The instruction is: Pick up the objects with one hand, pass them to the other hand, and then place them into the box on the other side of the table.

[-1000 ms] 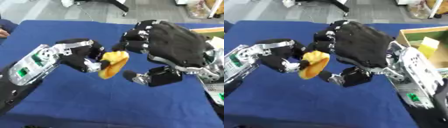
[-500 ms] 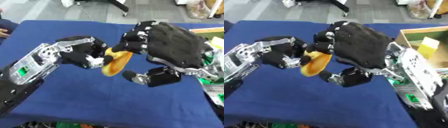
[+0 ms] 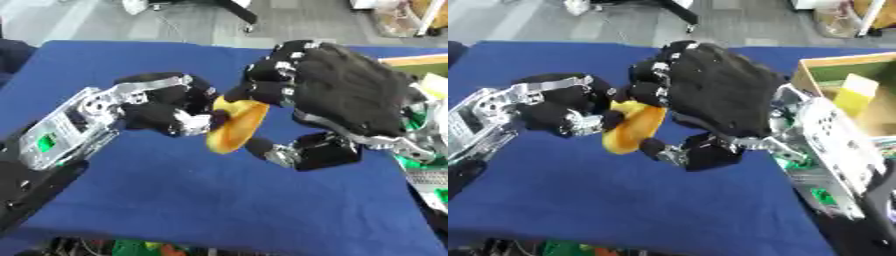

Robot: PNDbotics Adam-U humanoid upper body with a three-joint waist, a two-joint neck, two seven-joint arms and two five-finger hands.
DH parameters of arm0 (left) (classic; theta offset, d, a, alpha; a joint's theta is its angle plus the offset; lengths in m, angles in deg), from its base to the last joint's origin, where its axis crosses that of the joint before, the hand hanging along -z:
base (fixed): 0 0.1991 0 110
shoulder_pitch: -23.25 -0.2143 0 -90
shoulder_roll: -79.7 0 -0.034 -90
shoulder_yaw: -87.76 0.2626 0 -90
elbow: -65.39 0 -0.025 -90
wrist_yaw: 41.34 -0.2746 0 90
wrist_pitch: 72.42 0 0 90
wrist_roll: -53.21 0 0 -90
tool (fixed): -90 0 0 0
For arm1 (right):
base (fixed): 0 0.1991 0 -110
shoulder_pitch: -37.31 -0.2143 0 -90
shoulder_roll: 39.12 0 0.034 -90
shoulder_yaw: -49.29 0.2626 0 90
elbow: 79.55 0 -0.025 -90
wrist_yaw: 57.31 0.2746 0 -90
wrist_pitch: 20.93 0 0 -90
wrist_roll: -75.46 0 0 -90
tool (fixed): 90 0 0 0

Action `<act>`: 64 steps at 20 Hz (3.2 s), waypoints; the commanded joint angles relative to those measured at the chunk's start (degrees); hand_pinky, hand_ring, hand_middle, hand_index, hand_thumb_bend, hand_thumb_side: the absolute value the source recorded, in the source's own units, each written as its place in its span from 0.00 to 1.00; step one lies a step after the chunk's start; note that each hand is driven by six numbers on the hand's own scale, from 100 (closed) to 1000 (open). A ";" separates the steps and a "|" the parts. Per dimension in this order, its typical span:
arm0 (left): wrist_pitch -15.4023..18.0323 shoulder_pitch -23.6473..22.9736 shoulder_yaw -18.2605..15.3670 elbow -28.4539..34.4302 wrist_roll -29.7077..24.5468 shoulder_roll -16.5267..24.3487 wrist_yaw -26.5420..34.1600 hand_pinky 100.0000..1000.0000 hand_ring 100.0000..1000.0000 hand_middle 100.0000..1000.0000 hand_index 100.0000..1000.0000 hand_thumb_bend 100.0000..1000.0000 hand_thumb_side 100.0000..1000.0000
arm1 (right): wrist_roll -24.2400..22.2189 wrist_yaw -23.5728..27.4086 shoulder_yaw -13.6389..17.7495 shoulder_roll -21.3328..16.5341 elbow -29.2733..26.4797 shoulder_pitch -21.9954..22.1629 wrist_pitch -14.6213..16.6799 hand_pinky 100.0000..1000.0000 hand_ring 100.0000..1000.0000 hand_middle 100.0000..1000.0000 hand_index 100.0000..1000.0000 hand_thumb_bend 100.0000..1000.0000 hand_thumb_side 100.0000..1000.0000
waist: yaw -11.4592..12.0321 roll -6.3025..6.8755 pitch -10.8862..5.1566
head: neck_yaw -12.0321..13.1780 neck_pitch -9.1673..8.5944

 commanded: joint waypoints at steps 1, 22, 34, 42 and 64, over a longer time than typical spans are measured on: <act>-0.46 0.44 -0.08 0.92 -0.42 1.67 0.64 0.56 0.41 0.33 0.44 0.04 0.19 | 0.59 -0.85 0.50 -0.41 -1.19 -0.67 0.12 0.59 0.54 0.57 0.78 0.23 0.26 | -0.05 -0.64 -0.86 | 0.00 0.30; -0.96 0.43 -0.29 1.62 -1.46 1.97 0.95 0.56 0.41 0.33 0.44 0.03 0.19 | -1.88 -4.08 -0.45 -0.63 -1.19 0.32 0.39 0.59 0.53 0.56 0.77 0.21 0.23 | 0.10 -0.64 -0.84 | -0.01 0.30; -1.12 0.65 -0.08 2.06 -1.89 1.71 1.18 0.57 0.41 0.33 0.44 0.01 0.20 | -1.98 -5.38 -0.81 -0.05 -0.61 0.89 -0.51 0.58 0.52 0.52 0.71 0.18 0.18 | 0.07 -0.60 -0.76 | 0.03 0.30; -1.23 0.73 0.00 2.54 -2.46 1.61 1.43 0.57 0.41 0.33 0.44 0.00 0.21 | 1.58 -8.00 -1.15 0.50 1.72 1.16 -0.90 0.57 0.49 0.48 0.67 0.18 0.13 | 0.20 -0.61 -0.77 | 0.06 0.30; -2.14 0.61 -0.27 2.20 -0.45 2.04 0.08 0.59 0.47 0.42 0.54 0.04 0.38 | 14.47 -10.20 -2.01 0.87 5.85 1.46 -2.96 0.53 0.39 0.37 0.32 0.01 0.00 | -0.07 -0.61 -0.81 | 0.26 0.30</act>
